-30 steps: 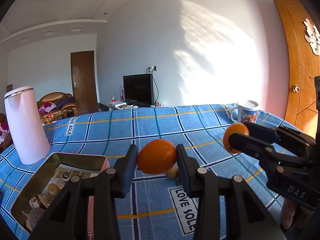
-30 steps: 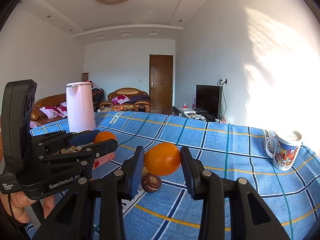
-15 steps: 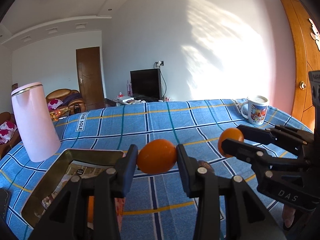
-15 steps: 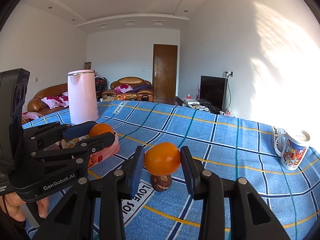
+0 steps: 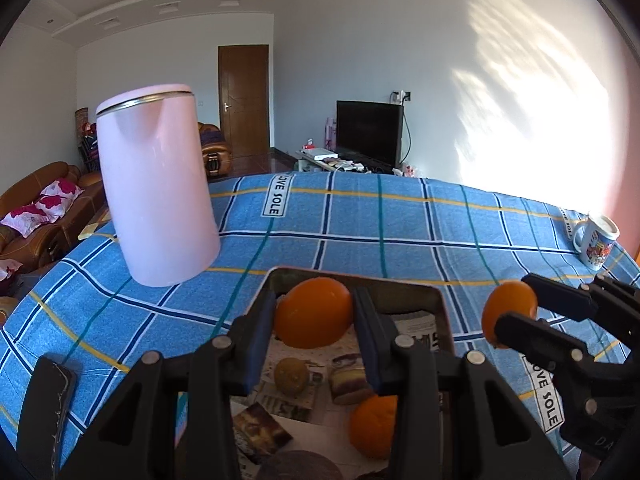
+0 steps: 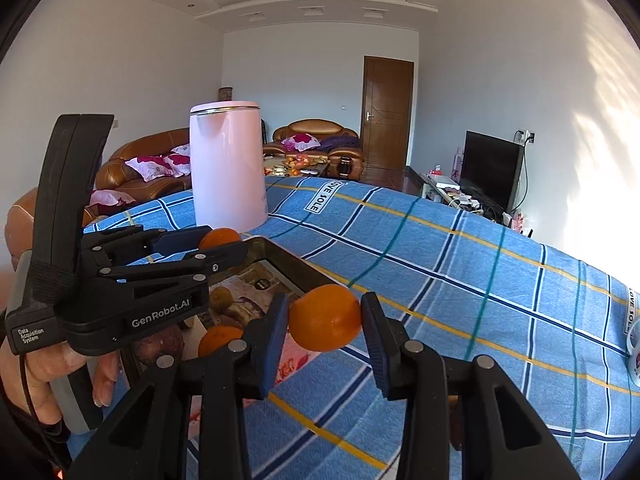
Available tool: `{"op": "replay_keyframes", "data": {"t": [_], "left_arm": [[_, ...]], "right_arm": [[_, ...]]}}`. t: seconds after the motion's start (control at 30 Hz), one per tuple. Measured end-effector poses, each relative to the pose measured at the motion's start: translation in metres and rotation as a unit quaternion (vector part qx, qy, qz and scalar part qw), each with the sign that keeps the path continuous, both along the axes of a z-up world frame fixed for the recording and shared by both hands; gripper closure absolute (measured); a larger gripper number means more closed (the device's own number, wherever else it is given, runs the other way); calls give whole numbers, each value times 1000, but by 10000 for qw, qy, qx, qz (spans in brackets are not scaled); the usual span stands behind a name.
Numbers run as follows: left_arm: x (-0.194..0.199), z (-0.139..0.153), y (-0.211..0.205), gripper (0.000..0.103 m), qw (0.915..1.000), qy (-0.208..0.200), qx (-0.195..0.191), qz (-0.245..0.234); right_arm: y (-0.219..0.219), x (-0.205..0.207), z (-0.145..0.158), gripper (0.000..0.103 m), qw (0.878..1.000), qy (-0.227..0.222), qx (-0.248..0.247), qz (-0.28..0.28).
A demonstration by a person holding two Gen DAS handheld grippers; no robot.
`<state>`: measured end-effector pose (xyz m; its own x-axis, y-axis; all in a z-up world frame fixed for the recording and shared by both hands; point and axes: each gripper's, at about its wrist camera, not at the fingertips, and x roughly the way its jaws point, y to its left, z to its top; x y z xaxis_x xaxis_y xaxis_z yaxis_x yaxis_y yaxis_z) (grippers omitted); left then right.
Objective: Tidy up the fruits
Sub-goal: 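Carry both oranges over the pink tin box and open both grippers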
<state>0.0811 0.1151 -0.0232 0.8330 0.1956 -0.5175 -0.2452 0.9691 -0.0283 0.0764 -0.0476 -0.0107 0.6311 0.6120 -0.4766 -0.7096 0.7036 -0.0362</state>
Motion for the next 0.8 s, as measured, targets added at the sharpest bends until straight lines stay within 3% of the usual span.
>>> {"op": "replay_keyframes", "data": {"t": [0.37,0.8], "left_arm": [[8,-11,21,62,9993,370,-8,87],[15,-13,25,62,9981,595,-121,44]], "right_arm": [[48,5,-19,64,9991,203,-260,280],[61,11,-28,63,9977,433,-439,295]]}}
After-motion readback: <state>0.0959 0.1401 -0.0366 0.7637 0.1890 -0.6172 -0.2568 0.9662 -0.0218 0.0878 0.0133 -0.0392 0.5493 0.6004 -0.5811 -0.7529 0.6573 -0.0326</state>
